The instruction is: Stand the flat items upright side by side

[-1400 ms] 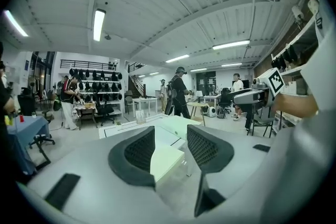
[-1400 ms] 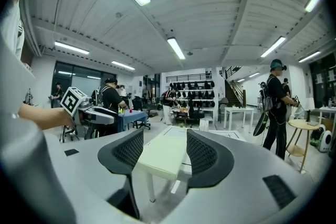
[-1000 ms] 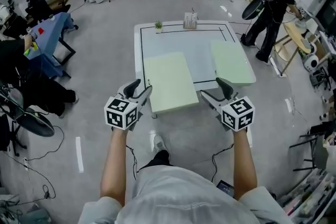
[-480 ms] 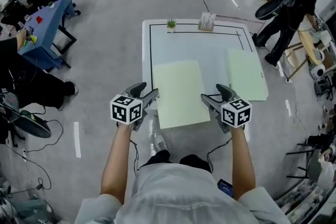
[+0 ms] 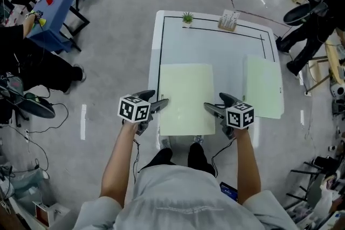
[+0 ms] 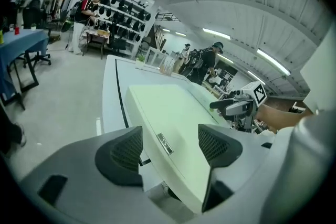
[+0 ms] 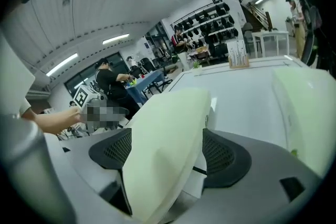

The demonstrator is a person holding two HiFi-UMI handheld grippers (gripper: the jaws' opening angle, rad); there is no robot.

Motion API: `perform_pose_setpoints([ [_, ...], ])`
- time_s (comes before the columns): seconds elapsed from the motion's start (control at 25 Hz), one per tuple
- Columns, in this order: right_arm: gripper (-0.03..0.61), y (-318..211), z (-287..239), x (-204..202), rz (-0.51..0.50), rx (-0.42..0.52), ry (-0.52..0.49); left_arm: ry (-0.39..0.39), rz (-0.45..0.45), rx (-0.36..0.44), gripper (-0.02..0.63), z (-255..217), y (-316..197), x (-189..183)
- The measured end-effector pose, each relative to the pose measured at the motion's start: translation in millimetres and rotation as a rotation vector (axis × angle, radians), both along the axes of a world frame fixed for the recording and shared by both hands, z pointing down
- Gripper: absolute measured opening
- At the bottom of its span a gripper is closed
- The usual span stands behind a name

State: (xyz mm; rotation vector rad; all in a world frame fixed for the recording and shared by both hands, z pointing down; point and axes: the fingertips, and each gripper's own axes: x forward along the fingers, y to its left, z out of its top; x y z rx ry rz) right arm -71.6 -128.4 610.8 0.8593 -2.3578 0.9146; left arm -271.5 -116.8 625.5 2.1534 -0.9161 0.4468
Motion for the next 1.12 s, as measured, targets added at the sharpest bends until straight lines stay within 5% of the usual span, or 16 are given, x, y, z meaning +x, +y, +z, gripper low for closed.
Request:
perform_pose_setpoints([
  [0.2,0.417,-10,26,-1,-0.048,-0.136,-0.103,0.058,-0.058,-0.087,0.357,18,-4,7],
  [0.52,0.423,-3,58,-8,-0.152,-0.239,-0.072,0.075,-0.046,-0.186,0.379,45,2,20],
  [1.12,0.446,-4,69,-17,-0.165,-0.247,-0.104,0.146,-0.099,-0.199,0.393,56,2,29],
])
